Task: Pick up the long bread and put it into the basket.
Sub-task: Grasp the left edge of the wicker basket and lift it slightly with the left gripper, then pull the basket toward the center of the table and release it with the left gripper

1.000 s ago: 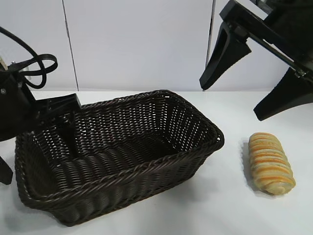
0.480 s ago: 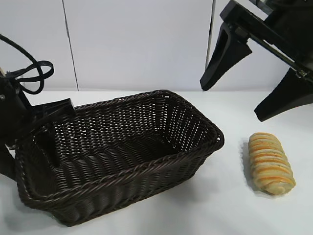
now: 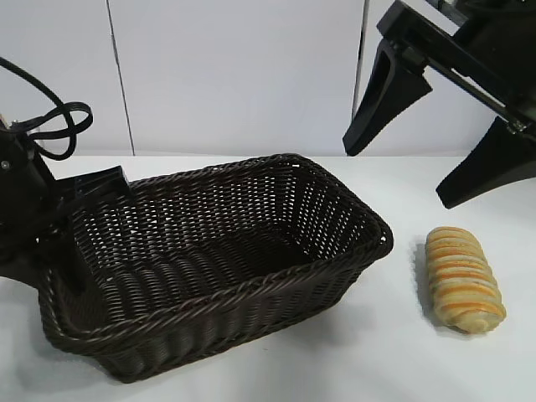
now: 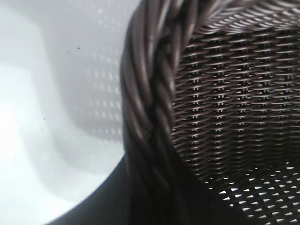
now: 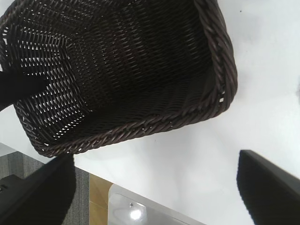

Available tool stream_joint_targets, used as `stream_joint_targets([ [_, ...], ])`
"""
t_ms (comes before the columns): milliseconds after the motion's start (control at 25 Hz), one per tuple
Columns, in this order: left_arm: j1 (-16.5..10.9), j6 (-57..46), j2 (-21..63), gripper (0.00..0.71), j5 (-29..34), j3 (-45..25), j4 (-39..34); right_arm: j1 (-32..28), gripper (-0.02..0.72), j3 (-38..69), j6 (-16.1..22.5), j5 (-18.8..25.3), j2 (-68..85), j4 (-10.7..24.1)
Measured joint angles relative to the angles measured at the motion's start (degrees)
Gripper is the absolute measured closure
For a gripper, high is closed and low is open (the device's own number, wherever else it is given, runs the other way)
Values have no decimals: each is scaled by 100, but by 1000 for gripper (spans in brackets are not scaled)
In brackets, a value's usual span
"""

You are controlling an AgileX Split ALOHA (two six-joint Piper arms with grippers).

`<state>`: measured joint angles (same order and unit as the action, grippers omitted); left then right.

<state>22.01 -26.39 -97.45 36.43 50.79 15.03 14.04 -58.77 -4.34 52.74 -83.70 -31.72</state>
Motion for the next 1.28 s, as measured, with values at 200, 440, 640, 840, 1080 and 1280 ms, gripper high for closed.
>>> stream_joint_targets([
  [200,-186,646,-1,610,544,396,165,0,41,0,0,2,0,0],
  [440,-373,1699,-12,611,1517,1271,420,0,41,0,0,21,0,18],
  [640,-373,1949,-22,611,1942,1947,420,0,41,0,0,23,0,18],
  [840,-373,1969,-47,611,2086,2383,420,0,41,0,0,23,0,18],
  [1080,-373,2102,-553,611,2113,2753,421,0,41,-5,0,23,0,18],
  [1280,-373,2211,-960,611,2039,2831,421,0,41,-5,0,23,0,18],
])
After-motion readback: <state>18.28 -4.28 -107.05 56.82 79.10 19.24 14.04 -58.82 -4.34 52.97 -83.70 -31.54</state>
